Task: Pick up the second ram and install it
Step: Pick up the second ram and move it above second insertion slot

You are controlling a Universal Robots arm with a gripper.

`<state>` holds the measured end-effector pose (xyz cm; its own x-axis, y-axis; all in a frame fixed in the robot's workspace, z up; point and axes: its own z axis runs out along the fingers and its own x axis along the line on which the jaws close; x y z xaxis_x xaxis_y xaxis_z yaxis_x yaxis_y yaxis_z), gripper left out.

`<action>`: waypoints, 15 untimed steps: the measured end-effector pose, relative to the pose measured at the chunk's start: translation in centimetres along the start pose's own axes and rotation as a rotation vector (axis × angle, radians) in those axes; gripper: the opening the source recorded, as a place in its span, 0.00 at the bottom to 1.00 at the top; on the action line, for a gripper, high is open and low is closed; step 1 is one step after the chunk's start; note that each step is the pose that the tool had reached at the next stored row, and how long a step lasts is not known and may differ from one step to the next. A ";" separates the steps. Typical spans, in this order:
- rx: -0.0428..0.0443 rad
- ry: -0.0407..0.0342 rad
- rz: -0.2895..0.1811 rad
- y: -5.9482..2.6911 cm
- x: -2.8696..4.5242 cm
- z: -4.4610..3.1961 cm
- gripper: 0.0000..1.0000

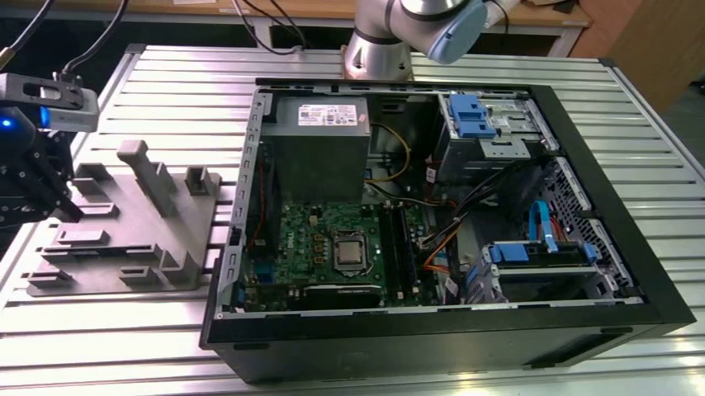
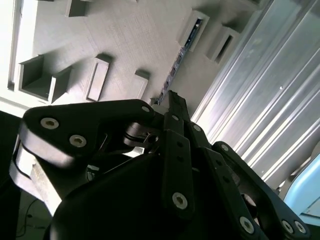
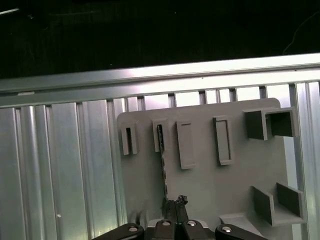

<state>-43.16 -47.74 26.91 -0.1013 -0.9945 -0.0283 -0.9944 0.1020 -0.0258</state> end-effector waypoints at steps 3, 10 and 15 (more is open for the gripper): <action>0.0071 -0.0008 -0.002 0.01 0.00 0.17 0.10; 0.0074 -0.0010 -0.003 0.02 0.01 0.33 0.10; 0.0054 0.0081 -0.044 0.02 0.01 0.60 0.10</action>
<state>-43.17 -47.73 26.31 -0.0578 -0.9981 -0.0189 -0.9978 0.0584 -0.0323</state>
